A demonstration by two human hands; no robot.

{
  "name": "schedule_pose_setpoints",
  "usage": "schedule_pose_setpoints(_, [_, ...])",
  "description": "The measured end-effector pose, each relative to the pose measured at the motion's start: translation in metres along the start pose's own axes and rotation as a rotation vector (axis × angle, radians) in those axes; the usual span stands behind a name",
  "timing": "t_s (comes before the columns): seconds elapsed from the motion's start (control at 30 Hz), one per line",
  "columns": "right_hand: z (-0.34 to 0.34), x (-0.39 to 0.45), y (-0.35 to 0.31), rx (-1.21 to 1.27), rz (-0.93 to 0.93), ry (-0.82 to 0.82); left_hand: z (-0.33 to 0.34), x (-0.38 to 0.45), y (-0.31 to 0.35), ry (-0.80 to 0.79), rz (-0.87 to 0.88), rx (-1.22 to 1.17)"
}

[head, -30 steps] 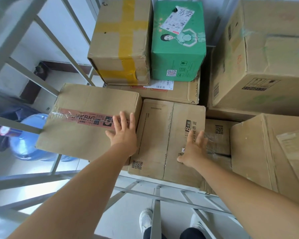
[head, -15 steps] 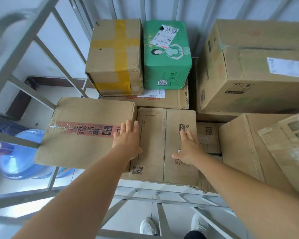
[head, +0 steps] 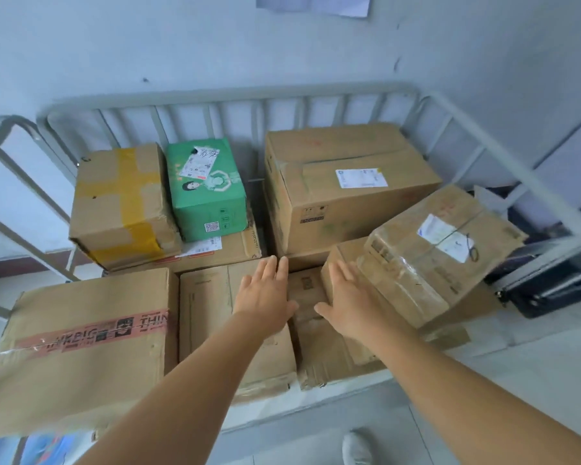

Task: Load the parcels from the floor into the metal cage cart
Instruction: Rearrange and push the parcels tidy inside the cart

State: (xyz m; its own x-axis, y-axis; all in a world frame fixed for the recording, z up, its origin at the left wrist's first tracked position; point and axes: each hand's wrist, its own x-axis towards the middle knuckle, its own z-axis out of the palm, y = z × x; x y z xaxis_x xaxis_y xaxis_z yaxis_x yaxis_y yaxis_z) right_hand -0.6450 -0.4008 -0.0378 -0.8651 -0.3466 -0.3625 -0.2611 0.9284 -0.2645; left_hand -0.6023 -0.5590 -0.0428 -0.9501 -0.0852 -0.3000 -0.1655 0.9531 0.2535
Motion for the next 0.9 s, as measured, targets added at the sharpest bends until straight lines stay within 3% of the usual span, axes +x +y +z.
schedule_pose_setpoints(0.17, [-0.044, -0.015, 0.068, -0.043, -0.004, 0.103, -0.017, 0.016, 0.068, 0.031, 0.094, 0.038])
schedule_pose_setpoints(0.33, [-0.085, -0.013, 0.149, -0.016, 0.064, 0.133, -0.016, 0.042, 0.138, 0.022, 0.078, 0.067])
schedule_pose_setpoints(0.57, [-0.125, 0.029, 0.274, 0.122, 0.223, 0.114, 0.018, 0.082, 0.228, -0.114, -0.004, 0.014])
schedule_pose_setpoints(0.9, [-0.133, 0.086, 0.358, 0.215, 0.369, 0.019, 0.048, 0.111, 0.255, -0.171, -0.169, -0.106])
